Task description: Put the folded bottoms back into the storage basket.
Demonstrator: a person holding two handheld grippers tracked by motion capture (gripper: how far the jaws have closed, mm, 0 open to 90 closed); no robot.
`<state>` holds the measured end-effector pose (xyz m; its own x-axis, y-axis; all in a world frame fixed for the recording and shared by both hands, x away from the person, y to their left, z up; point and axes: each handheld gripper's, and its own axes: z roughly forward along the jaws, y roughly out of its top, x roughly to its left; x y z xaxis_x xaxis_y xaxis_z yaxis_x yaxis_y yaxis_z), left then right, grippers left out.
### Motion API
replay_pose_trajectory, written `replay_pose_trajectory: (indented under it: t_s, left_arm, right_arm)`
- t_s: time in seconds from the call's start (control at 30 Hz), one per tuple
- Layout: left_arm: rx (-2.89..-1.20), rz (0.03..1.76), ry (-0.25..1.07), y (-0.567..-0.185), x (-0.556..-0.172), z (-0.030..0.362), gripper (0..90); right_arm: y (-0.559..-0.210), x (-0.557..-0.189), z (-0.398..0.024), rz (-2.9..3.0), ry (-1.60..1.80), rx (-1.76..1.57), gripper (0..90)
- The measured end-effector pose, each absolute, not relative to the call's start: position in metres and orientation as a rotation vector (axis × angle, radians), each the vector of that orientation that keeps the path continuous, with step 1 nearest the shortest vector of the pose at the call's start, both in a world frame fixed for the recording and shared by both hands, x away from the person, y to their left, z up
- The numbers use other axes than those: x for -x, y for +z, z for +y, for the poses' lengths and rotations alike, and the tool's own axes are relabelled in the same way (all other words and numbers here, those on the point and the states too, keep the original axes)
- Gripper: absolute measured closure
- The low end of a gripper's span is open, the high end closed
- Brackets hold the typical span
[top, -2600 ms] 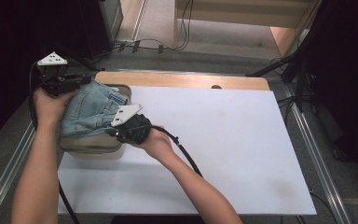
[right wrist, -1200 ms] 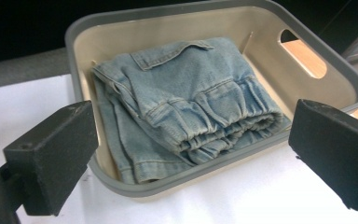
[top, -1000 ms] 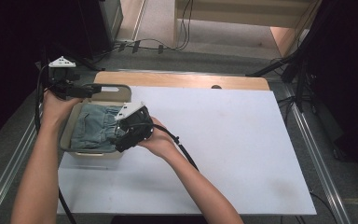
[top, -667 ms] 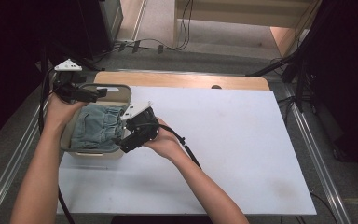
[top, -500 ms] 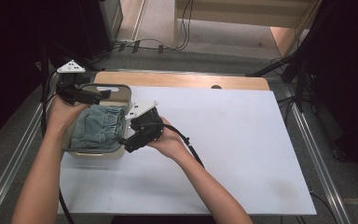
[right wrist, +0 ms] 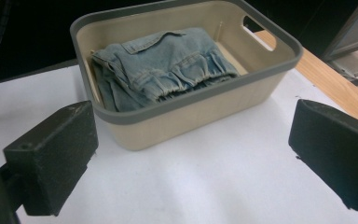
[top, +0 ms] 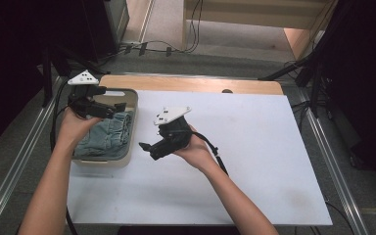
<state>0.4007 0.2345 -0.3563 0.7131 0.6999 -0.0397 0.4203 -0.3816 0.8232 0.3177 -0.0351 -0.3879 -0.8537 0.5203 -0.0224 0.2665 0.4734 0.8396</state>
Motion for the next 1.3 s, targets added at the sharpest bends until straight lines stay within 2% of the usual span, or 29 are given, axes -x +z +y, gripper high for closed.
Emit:
replay_pose_trajectory:
  t_s: [1.3]
  left_arm:
    - [-2.057,0.738,0.305,-0.371,-0.345,0.189,0.0]
  right_arm:
    - [-0.395,-0.284,-0.107,2.399,1.316,-0.73,0.2]
